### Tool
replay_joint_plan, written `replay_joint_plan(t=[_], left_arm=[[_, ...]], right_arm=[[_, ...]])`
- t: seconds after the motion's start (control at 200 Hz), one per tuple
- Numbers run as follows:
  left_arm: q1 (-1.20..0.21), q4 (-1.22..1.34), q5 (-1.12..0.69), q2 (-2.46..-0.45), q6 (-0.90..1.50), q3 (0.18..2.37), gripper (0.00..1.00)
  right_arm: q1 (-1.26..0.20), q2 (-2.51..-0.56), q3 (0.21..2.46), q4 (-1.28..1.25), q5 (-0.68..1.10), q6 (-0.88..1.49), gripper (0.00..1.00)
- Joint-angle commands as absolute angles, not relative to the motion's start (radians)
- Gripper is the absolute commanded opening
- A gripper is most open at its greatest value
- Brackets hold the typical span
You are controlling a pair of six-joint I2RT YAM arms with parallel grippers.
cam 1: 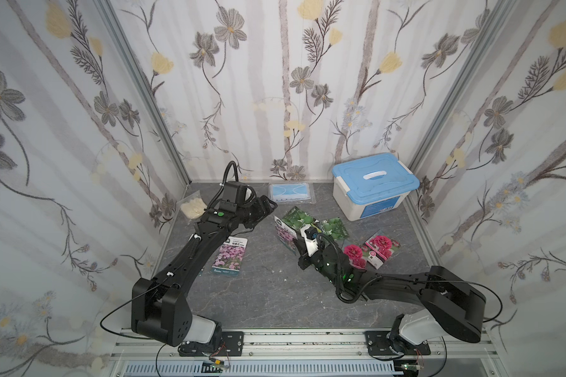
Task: Arrange the seed packets in a row
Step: Place the seed packet at the center of the board.
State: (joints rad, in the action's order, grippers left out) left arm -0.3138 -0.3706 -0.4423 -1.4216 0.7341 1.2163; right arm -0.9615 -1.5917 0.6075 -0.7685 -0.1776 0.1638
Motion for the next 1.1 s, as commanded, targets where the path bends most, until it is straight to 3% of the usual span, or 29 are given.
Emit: replay_joint_plan(t=[0.0, 0.27, 0.505, 0.844, 1.094], left_arm=[[-0.302, -0.296, -0.547, -1.393, 0.598, 1.169, 0.81], [-0.295, -0.139, -0.679, -1.338, 0.559, 1.077, 0.76], [-0.296, -0.049, -0.782, -1.335, 0.528, 1.015, 0.74], [-0.305, 0.073, -0.855, -1.333, 0.562, 0.922, 0.68], [-0.345, 0.071, -0.816, -1.315, 0.557, 0.886, 0.56]], right_arm=[[-0.896, -1.521, 0.612, -0.666, 0.13, 0.294, 0.0], [-0.746, -1.51, 0.655, -0.627, 0.507, 0.447, 0.0], [-0.668, -1.531, 0.663, -0.684, 0.697, 0.55, 0.0], [-0.597, -1.582, 0.68, -0.782, 0.826, 0.655, 0.0], [-0.575, -1.67, 0.738, -0.752, 0.801, 0.67, 0.0]])
